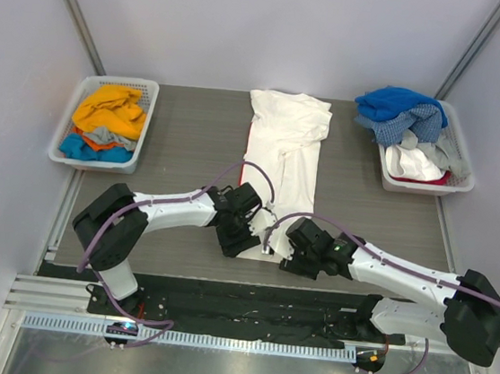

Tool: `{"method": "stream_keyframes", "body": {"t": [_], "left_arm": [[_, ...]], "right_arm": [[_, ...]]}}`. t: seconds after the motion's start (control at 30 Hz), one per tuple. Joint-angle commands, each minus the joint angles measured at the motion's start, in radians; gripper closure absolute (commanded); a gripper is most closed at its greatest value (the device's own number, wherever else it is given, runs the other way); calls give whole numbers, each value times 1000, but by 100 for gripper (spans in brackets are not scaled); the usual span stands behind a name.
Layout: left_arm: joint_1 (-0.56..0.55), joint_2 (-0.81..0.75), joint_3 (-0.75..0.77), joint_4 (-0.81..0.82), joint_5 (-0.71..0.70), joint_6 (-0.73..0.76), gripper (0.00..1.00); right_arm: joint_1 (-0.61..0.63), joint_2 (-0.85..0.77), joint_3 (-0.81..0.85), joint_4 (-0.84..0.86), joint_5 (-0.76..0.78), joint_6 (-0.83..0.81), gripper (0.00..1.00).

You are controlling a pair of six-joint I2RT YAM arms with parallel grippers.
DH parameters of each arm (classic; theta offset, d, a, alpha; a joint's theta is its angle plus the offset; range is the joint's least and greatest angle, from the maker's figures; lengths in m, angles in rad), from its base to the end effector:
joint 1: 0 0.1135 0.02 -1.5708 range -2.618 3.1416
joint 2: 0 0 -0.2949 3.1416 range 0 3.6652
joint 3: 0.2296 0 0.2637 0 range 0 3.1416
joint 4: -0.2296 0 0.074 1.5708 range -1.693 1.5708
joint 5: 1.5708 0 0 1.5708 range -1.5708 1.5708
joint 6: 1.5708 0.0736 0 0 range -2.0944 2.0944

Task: Fold and stack the t-shirts
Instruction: Grab the bottom of the folded rectangular tshirt with both arms

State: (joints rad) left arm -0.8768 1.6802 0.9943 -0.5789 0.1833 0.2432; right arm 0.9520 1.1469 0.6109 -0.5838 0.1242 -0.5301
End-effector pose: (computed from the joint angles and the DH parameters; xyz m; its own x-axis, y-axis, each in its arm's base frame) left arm 0.2027 -0.2646 0.1509 -0.4015 0.8527 -0.3342 0.9145 0.3929 -0.0962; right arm 0.1317 0.1692 0.1704 -0.0576 -0.9458 -0.3197 -0.9343 0.1639 -0.3166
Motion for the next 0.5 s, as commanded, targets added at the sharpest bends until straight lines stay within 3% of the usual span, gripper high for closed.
{"method": "stream_keyframes", "body": {"t": [0.0,0.37,0.47], "left_arm": [[-2,47,-14,33,-18,-1,42],[-4,42,-25,37,-39,13,43],[-4,47,-23,37,-39,11,47]], "right_arm": [[4,14,-3,47,-24,-25,39],[5,112,-40,171,-1,-77,43],[4,140,-42,193,-1,-82,50]]}}
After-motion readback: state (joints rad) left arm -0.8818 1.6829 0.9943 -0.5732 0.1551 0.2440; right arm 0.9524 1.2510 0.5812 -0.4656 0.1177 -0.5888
